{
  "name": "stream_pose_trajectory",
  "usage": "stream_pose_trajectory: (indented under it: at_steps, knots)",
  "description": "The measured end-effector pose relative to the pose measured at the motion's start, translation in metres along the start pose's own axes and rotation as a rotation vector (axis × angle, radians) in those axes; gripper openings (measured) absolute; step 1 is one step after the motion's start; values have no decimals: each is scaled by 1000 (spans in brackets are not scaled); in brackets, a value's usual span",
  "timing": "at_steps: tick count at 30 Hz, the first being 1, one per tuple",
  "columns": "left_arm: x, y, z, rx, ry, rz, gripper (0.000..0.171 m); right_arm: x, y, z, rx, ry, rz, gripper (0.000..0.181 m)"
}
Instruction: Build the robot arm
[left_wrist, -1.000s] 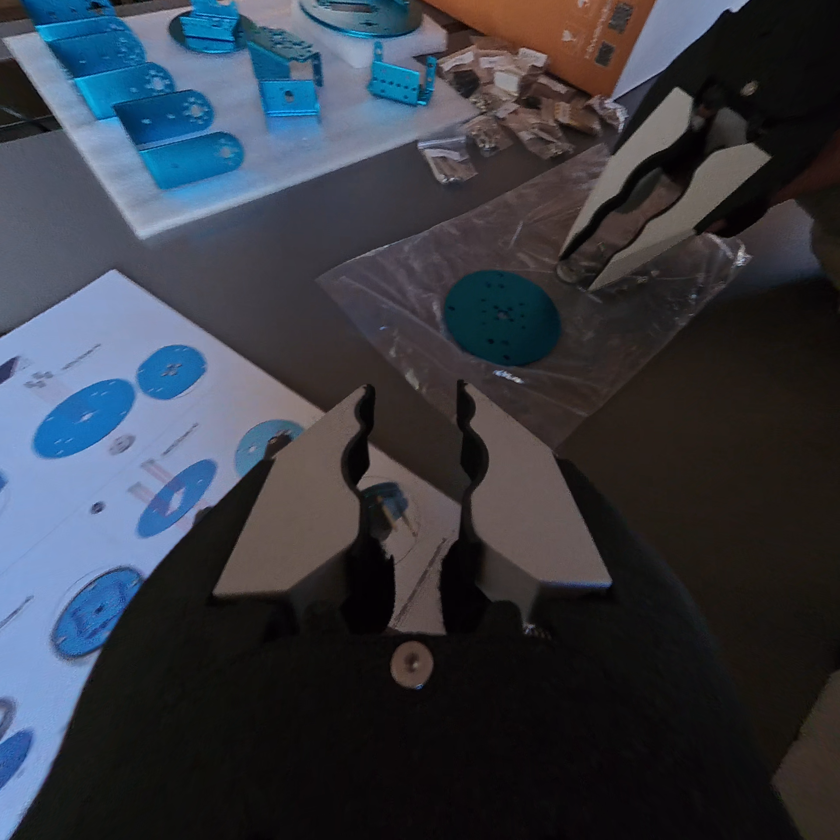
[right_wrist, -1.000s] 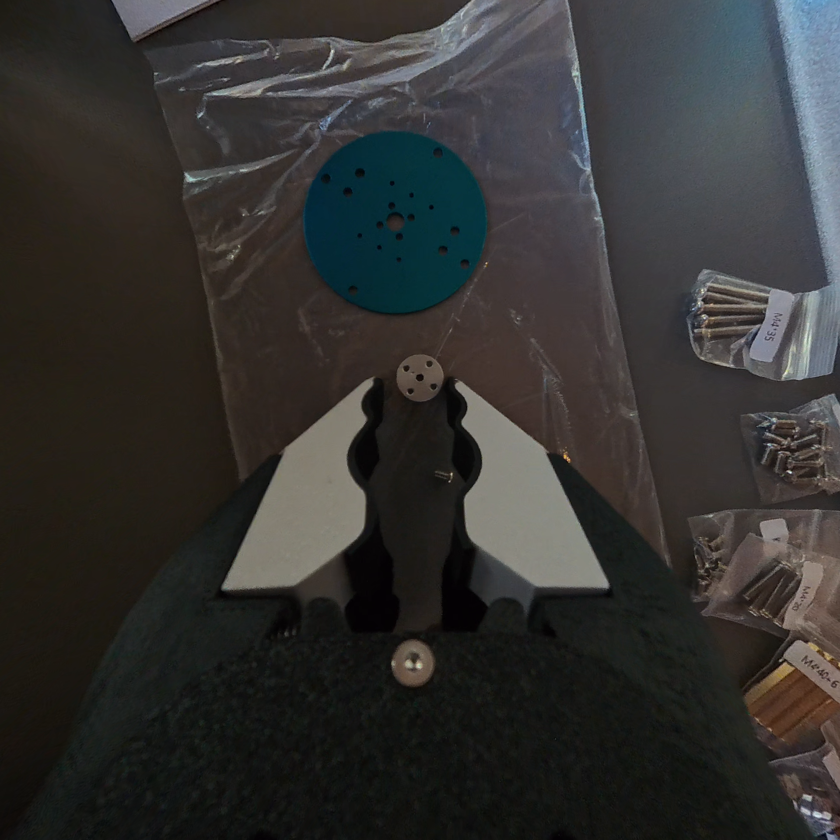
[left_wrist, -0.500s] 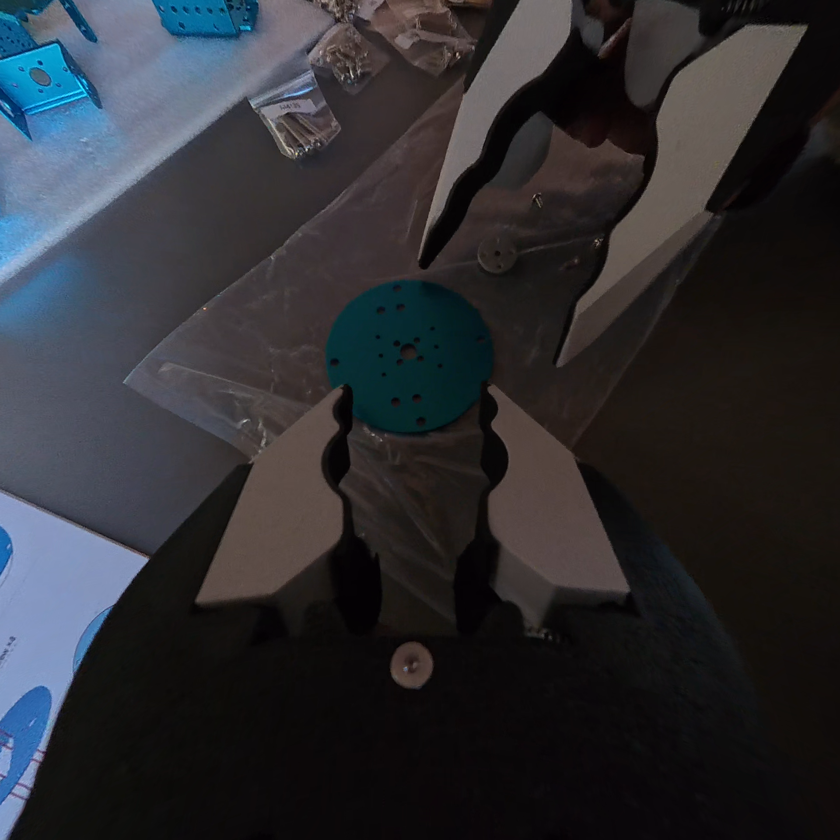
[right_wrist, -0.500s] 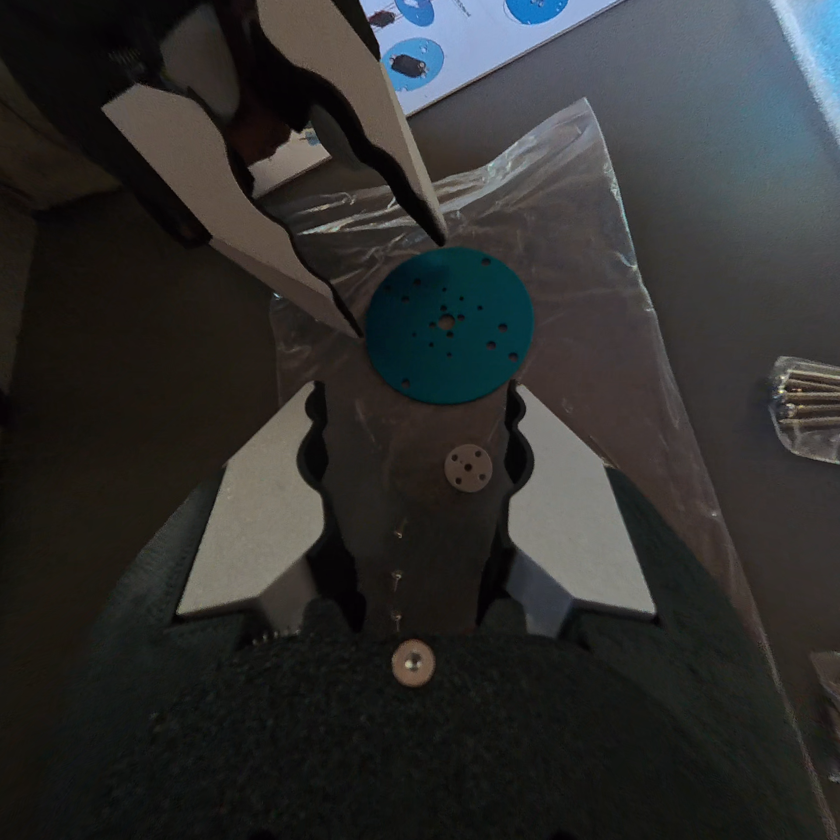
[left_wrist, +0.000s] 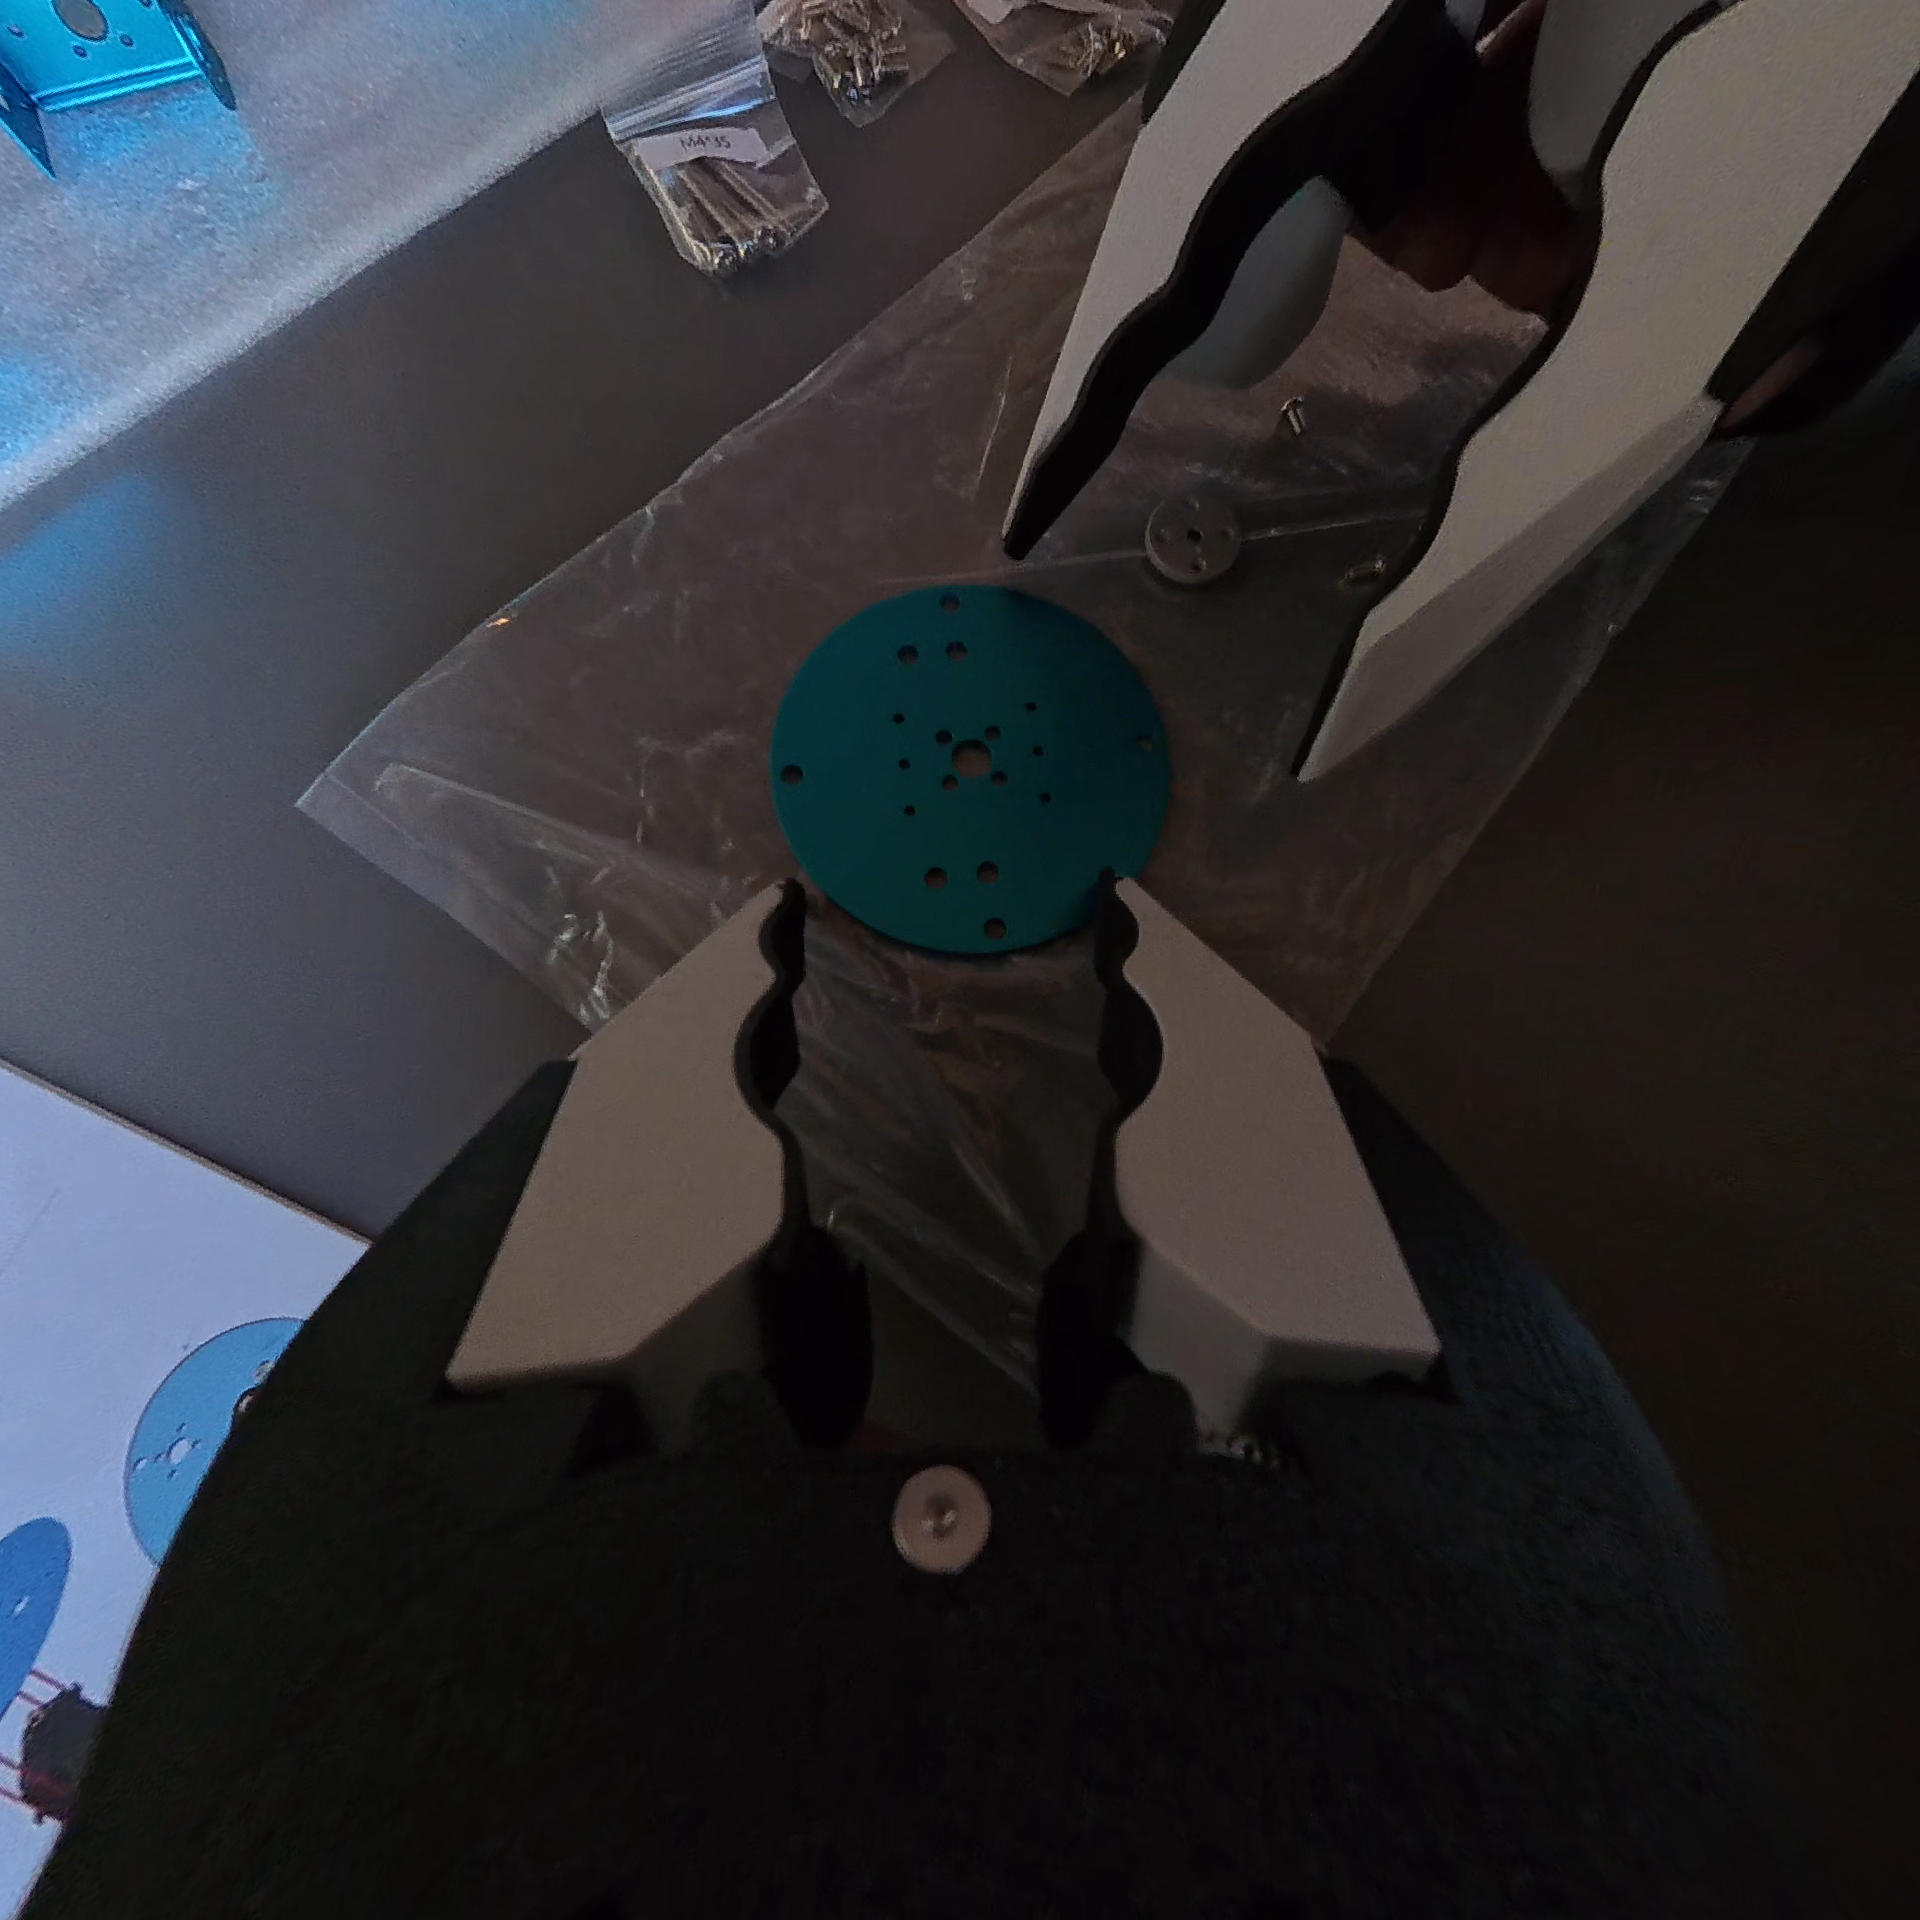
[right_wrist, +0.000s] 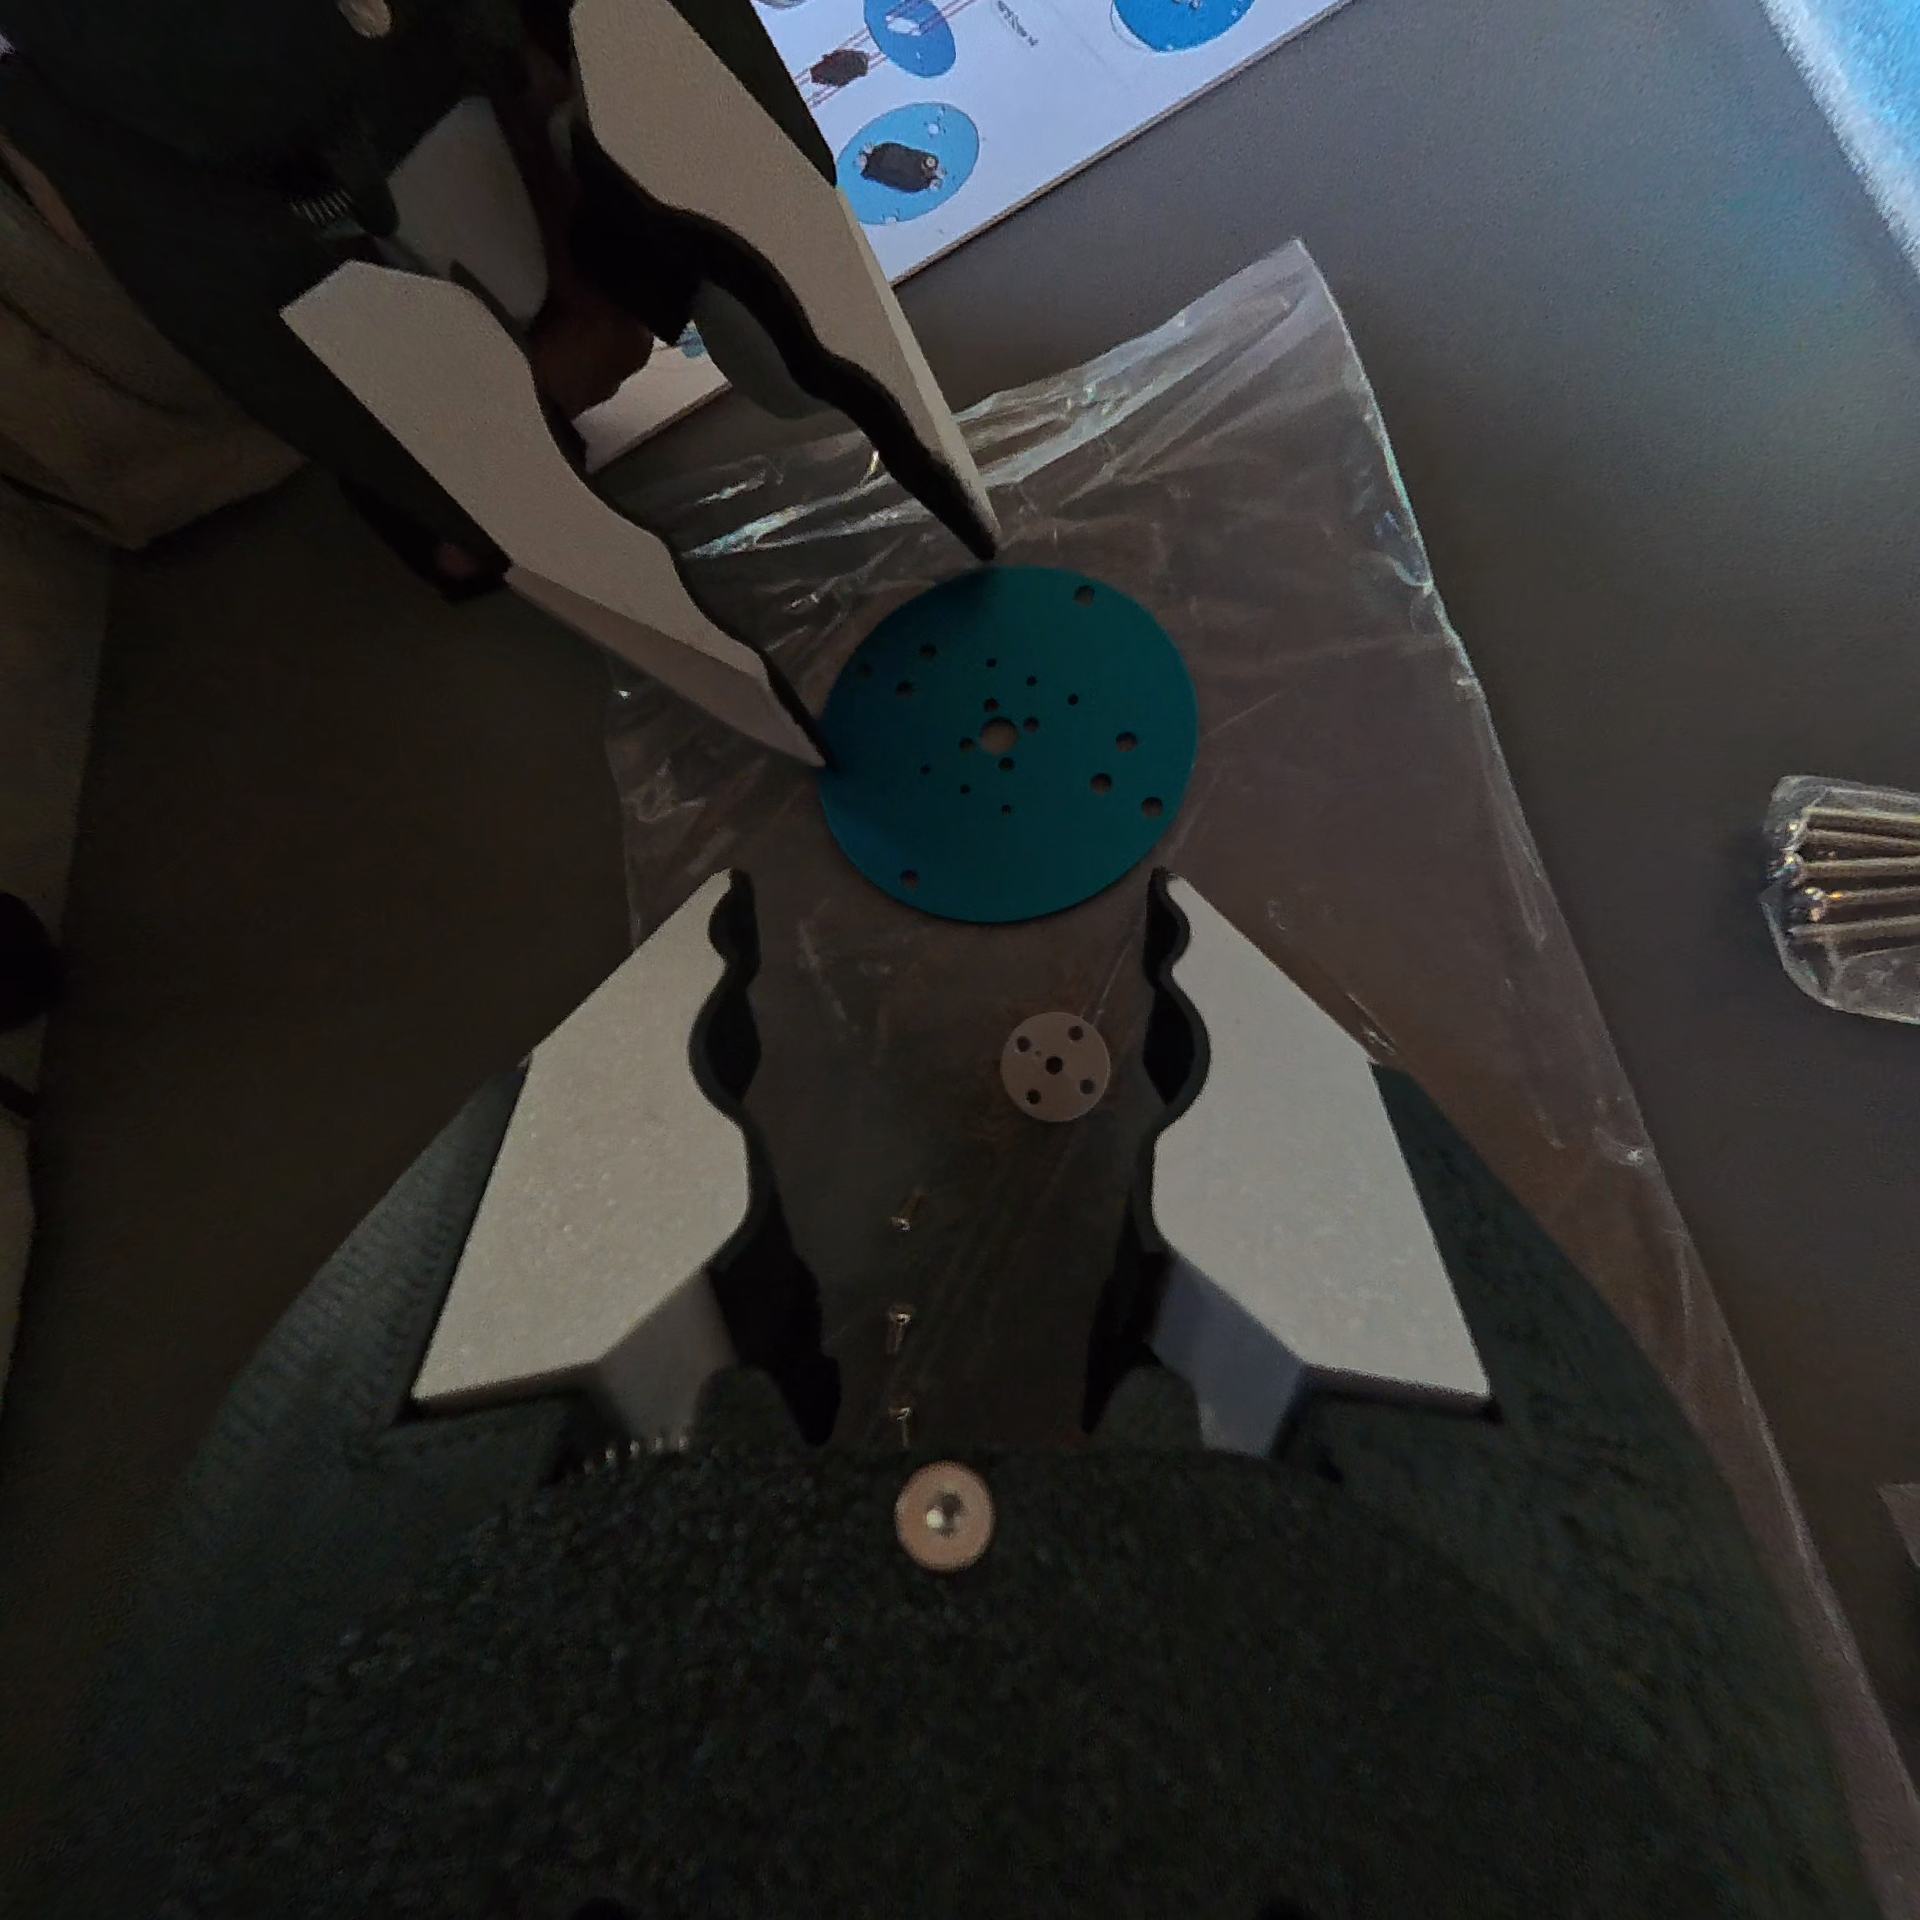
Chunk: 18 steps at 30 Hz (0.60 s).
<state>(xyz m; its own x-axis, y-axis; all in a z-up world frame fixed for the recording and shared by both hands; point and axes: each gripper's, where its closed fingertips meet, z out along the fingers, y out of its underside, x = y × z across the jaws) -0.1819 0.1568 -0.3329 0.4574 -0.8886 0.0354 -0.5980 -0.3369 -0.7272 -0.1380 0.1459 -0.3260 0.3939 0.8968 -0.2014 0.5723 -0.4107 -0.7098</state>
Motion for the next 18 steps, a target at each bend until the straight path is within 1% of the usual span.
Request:
stream_pose_trajectory:
  at_steps: [9, 12, 18]
  knots:
    - [0, 1, -1, 3, 4, -2, 56, 5, 0, 1, -3, 18, 16, 71]
    - [1, 2, -1, 4, 10, -1, 51, 3, -1, 3, 1, 7, 36, 71]
    - [1, 2, -1, 8, 11, -1, 50, -1, -7, 6, 40, -45, 117, 76]
